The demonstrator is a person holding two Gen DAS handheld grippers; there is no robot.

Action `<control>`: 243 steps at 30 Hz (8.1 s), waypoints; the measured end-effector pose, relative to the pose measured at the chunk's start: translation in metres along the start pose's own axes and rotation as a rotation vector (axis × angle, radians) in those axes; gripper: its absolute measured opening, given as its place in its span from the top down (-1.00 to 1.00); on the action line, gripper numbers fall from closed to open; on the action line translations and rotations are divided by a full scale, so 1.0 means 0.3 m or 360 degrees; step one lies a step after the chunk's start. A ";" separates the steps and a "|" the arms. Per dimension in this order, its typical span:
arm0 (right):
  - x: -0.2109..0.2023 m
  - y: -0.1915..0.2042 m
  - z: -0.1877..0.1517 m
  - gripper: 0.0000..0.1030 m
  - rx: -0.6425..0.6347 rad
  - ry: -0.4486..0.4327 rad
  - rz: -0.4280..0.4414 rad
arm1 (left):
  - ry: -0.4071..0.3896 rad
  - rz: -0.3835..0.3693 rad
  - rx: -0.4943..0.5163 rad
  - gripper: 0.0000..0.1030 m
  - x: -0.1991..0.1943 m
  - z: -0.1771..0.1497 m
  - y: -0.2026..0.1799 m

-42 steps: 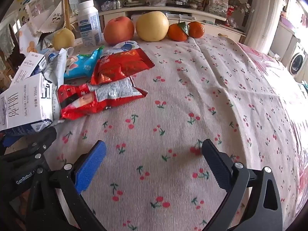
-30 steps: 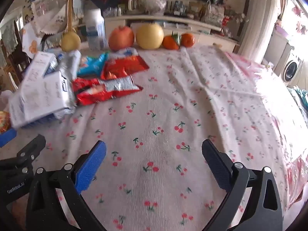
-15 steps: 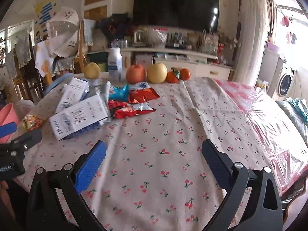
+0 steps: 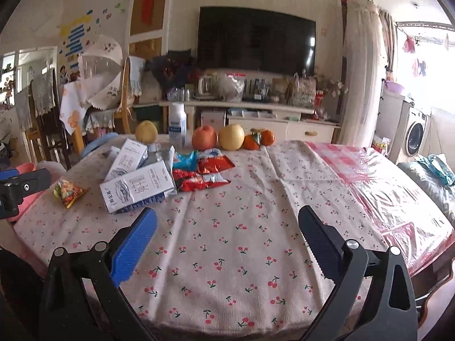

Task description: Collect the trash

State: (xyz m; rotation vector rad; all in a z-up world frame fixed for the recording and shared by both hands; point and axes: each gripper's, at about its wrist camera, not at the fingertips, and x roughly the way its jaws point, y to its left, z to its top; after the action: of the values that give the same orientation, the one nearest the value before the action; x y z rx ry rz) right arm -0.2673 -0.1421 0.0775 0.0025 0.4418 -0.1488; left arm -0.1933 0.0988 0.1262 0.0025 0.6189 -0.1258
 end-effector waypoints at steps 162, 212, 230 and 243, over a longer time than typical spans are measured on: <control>0.427 0.466 0.225 -0.32 0.0422 0.0568 0.0787 | 0.0048 -0.0379 -0.0401 -0.24 0.387 0.077 0.513; 0.344 0.805 0.305 -0.76 -0.0080 0.0309 0.0779 | -0.0275 0.0258 -0.0622 -0.77 0.285 0.087 0.854; 0.328 0.482 0.286 -0.82 -0.0017 0.0182 0.0586 | -0.0209 0.0086 -0.0334 -0.77 0.343 0.149 0.508; 0.394 0.307 0.252 -0.82 0.0072 0.0203 0.0462 | -0.0158 0.0019 -0.0172 -0.77 0.394 0.159 0.312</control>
State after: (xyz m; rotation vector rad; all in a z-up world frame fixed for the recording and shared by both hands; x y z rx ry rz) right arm -0.1162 -0.0705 0.0927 0.1204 0.5600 0.1281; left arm -0.0592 0.1759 0.0933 -0.1036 0.5260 -0.0800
